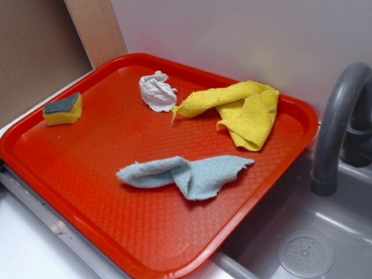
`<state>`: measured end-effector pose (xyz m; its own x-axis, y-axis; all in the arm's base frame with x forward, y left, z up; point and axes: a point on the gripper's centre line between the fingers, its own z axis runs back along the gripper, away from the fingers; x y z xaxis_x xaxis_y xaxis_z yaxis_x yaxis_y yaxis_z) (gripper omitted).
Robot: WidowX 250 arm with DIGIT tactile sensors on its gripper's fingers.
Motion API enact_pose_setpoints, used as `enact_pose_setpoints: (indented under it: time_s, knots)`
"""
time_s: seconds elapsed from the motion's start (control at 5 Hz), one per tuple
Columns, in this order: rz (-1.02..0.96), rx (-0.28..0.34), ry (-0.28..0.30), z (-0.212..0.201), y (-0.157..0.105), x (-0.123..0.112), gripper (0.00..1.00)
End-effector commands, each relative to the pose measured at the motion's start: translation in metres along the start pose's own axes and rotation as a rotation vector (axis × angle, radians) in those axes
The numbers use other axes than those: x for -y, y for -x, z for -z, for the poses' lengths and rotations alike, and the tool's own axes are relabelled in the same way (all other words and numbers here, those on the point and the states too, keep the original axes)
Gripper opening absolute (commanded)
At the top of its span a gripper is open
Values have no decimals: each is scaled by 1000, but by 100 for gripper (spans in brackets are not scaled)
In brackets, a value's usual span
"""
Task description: Grab the blue cloth.
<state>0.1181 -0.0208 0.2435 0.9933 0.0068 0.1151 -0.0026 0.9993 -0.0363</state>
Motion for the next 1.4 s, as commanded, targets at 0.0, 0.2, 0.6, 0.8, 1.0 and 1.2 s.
enact_pose_setpoints:
  time_s: [0.0, 0.2, 0.6, 0.8, 1.0, 1.2]
  knots:
    - [0, 0, 0, 0, 0, 0, 100]
    - [69, 38, 17, 3, -17, 12, 100]
    - [481, 119, 61, 23, -62, 89, 100]
    - [699, 113, 92, 34, -58, 139, 100]
    - [890, 95, 135, 47, -45, 178, 100]
    - [962, 70, 165, 60, -36, 203, 100]
